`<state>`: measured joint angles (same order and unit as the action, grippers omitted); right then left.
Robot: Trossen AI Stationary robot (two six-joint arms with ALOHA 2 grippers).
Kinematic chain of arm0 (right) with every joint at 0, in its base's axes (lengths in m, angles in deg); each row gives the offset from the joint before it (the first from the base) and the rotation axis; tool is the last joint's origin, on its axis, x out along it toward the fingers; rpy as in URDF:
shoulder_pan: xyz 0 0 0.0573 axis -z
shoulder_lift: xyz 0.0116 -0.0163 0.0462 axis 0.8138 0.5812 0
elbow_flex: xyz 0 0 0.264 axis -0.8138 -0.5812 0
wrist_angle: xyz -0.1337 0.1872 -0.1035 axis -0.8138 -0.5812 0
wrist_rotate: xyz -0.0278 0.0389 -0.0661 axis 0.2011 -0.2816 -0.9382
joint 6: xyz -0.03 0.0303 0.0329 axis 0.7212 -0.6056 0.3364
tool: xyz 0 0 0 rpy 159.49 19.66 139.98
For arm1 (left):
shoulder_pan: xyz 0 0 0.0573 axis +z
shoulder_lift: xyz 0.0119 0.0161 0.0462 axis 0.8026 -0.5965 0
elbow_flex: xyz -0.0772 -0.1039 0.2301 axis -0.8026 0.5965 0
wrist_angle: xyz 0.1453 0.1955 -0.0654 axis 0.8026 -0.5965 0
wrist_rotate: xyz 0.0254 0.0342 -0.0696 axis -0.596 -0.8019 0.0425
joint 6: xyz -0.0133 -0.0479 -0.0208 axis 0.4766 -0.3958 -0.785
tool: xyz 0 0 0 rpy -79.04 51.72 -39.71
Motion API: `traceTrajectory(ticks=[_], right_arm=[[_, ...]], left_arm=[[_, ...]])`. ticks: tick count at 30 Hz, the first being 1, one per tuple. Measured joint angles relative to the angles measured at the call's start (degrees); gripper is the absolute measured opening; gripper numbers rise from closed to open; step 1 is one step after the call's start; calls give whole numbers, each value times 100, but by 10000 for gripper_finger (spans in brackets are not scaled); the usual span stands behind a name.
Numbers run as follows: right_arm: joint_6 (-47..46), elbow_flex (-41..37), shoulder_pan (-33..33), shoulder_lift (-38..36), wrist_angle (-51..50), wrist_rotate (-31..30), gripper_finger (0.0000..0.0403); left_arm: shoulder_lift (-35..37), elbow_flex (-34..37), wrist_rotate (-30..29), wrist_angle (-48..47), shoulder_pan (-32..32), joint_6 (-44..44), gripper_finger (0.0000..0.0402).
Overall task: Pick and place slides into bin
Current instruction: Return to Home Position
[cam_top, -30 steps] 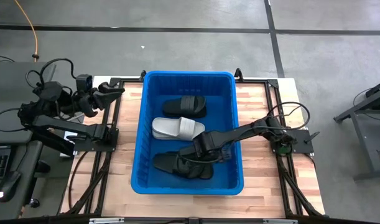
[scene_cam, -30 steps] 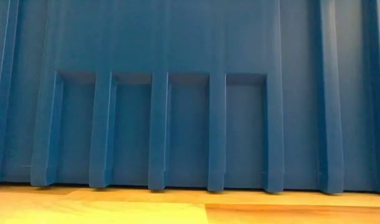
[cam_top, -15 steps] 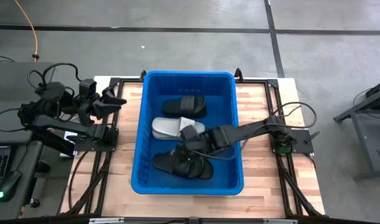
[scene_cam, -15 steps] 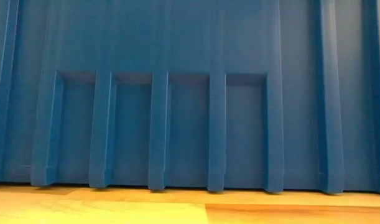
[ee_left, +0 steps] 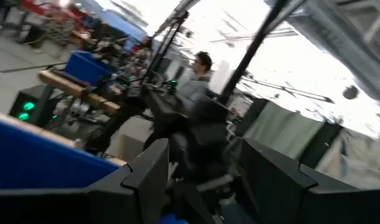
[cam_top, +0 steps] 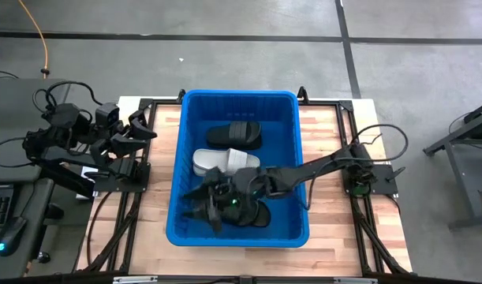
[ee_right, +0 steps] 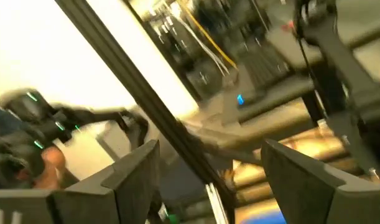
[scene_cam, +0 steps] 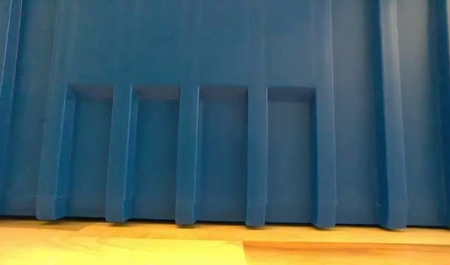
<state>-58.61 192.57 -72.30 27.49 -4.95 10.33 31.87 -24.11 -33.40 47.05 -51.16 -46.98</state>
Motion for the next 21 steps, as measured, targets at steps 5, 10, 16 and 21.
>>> traceTrajectory(ticks=[5, 10, 16, 21], right_arm=[[112, -1316, 79, -880, 1197, 91, 267], [121, -3575, 121, -2045, 2908, -110, 267], [315, -5557, -44, -3361, 4411, -495, 266], [542, -6457, -175, -4411, 4419, -613, 268]], left_arm=[[13, 0, 155, 33, 0, 144, 191], [65, 213, 304, 414, -2, 372, 191], [615, 1622, 438, 2904, 0, 60, 191], [1103, 2684, 126, 3941, 2, 7, 191]])
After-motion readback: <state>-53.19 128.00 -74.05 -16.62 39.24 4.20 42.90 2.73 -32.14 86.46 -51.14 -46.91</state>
